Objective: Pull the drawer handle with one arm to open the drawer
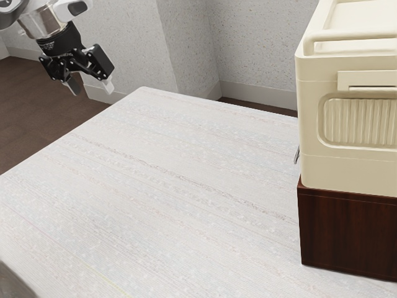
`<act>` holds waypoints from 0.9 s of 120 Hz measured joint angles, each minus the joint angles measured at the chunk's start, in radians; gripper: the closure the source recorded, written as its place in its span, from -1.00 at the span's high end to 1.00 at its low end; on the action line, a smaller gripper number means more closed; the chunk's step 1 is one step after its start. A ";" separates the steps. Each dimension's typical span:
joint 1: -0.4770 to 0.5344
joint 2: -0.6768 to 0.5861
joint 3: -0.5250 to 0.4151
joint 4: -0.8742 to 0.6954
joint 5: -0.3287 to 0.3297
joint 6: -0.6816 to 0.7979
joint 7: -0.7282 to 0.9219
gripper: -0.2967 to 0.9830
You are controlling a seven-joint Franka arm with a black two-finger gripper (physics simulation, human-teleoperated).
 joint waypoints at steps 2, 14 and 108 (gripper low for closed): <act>0.000 0.000 0.000 0.000 0.000 0.000 0.000 0.54; 0.000 0.003 0.001 0.000 -0.003 -0.001 0.000 0.54; 0.080 -0.171 -0.041 -0.034 0.014 0.024 -0.023 0.53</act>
